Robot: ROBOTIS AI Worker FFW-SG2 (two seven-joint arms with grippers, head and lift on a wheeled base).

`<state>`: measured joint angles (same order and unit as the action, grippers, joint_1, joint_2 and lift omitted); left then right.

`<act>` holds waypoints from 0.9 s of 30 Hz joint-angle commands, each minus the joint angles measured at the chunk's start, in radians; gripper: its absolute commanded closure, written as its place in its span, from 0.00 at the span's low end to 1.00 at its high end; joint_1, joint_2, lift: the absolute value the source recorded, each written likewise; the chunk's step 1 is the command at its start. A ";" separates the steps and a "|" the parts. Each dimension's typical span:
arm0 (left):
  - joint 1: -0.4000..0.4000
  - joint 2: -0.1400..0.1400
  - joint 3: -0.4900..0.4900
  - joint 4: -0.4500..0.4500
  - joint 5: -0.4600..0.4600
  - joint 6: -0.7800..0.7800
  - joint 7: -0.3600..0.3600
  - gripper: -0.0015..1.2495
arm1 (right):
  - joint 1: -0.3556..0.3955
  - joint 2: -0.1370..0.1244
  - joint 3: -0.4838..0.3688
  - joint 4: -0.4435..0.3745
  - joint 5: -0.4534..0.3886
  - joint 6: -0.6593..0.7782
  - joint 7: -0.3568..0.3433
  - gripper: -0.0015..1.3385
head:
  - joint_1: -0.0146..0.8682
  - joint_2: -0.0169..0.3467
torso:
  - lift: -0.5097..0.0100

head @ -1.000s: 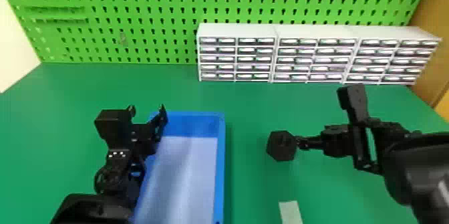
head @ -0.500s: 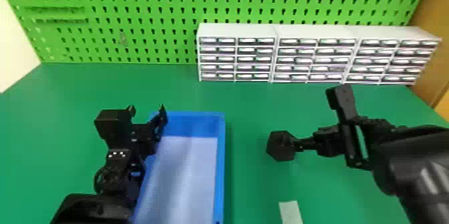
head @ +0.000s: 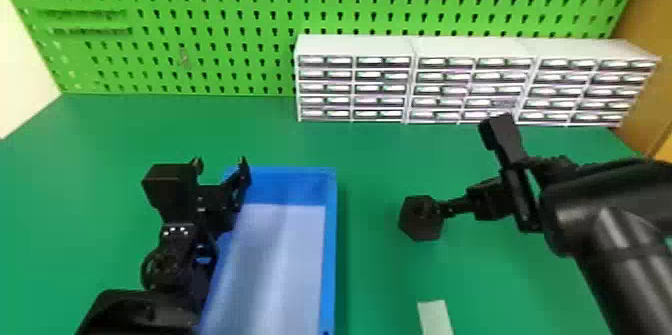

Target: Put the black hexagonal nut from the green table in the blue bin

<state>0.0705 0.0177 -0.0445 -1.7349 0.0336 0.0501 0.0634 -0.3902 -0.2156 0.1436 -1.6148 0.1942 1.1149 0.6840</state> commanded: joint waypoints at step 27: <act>-0.003 0.001 -0.003 0.000 -0.006 0.000 0.000 0.40 | -0.234 0.078 0.083 0.406 0.177 -0.098 0.097 0.13 | 0.76 0.20 | 0.80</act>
<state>0.0683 0.0183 -0.0465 -1.7349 0.0288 0.0503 0.0632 -0.6054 -0.1445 0.2176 -1.2427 0.3629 1.0274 0.7807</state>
